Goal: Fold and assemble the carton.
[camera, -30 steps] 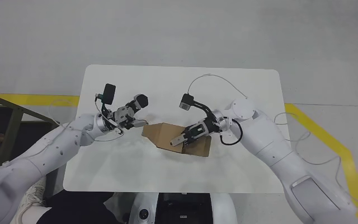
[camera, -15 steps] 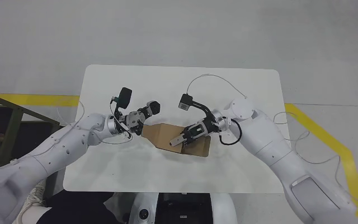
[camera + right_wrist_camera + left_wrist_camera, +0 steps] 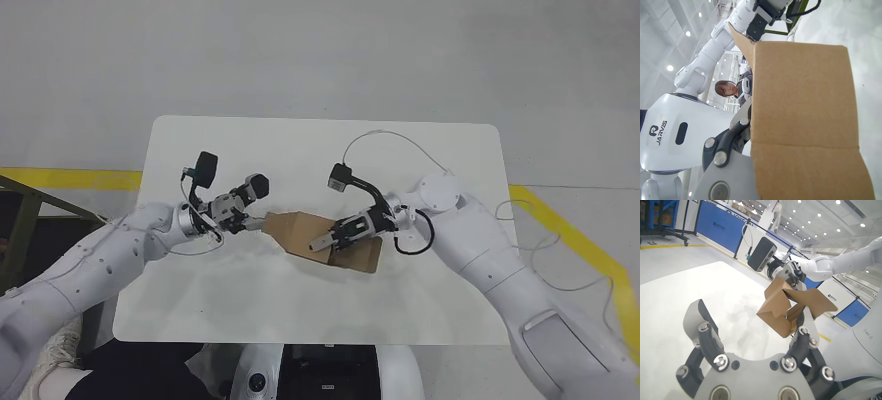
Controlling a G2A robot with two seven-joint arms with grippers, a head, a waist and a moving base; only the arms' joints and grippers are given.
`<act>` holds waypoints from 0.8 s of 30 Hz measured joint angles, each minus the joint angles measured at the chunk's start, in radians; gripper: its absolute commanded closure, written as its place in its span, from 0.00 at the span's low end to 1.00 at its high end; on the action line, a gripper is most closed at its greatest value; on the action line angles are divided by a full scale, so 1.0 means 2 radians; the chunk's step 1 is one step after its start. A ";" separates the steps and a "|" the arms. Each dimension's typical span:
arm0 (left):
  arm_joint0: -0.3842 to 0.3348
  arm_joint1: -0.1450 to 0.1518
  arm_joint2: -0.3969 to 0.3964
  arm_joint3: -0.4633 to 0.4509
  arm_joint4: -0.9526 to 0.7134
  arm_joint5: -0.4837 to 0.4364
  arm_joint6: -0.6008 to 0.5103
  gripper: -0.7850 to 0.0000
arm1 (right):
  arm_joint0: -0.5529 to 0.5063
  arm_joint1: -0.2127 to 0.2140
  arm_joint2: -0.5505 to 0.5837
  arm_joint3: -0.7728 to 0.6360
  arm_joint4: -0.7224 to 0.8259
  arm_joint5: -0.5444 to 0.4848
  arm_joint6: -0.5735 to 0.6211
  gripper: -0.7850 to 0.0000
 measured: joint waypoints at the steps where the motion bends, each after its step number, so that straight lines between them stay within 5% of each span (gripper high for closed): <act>1: -0.001 0.003 0.002 -0.001 -0.012 0.000 -0.012 0.00 | 0.000 0.000 0.000 0.002 -0.003 -0.001 -0.001 1.00; 7: -0.010 0.025 0.024 -0.036 -0.136 0.000 -0.145 0.00 | 0.002 0.000 0.004 0.007 -0.027 -0.007 -0.010 1.00; 15: -0.047 0.056 0.019 -0.059 -0.456 0.000 -0.442 0.00 | -0.002 0.003 0.010 -0.006 -0.053 -0.010 -0.019 1.00; 20: -0.043 0.064 -0.012 -0.039 -0.584 0.000 -0.588 0.00 | -0.005 0.005 0.016 -0.012 -0.060 -0.010 -0.020 1.00; 24: -0.037 0.059 -0.030 -0.040 -0.606 0.000 -0.657 0.00 | -0.007 0.005 0.019 -0.018 -0.064 -0.004 -0.020 1.00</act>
